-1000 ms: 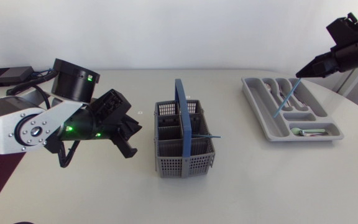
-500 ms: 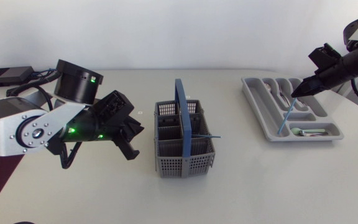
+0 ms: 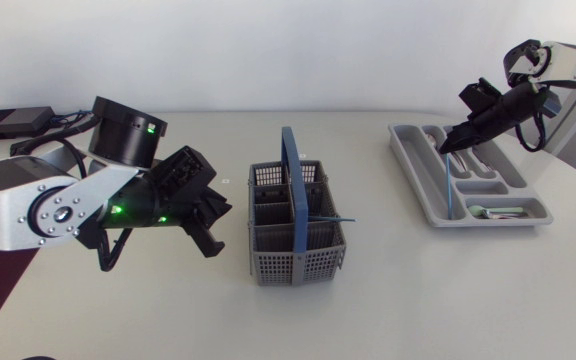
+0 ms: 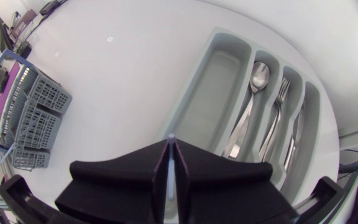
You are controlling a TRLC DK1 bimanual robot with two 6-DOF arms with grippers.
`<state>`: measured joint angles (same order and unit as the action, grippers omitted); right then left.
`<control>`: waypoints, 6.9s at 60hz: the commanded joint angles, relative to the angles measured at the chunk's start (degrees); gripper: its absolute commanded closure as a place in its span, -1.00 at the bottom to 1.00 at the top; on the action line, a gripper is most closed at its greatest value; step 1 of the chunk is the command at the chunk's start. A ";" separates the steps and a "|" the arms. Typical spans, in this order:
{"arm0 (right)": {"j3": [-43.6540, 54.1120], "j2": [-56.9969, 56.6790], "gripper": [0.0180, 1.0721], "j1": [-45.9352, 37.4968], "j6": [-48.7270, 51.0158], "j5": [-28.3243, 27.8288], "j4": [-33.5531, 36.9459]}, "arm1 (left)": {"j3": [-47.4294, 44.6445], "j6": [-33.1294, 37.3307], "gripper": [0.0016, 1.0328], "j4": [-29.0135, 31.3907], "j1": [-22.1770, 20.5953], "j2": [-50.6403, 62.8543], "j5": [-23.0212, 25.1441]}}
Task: Unload the cutlery basket into the drawer organizer.
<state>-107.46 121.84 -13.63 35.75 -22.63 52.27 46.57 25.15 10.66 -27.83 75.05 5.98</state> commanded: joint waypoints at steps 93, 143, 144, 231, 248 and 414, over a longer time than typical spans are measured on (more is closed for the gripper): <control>68.96 -54.69 -0.30 20.40 11.27 -10.68 -30.47 | -2.62 -1.50 0.54 0.95 -3.19 -1.92 -0.88; 68.52 -47.40 0.56 32.88 5.83 -7.07 -47.09 | -3.32 -1.24 0.54 0.16 -2.58 -2.01 -0.97; 68.44 -47.31 0.58 32.96 5.83 -6.99 -47.09 | -3.32 -1.24 0.54 0.16 -2.58 -2.01 -0.97; 67.21 -49.95 0.27 38.24 5.91 -4.53 -45.24 | -4.20 -1.50 0.54 0.07 -2.66 -2.54 -0.97; 68.08 -46.43 0.08 36.57 10.04 -10.24 -48.05 | -1.92 -1.15 0.54 1.39 -2.84 -1.39 -1.32; 70.28 -36.06 -0.02 40.43 12.68 -13.75 -68.44 | -2.36 -1.42 0.54 0.16 -3.37 2.21 -2.02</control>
<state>-39.33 87.50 25.82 46.96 -37.23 -15.05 43.97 24.21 11.29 -30.89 76.20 4.19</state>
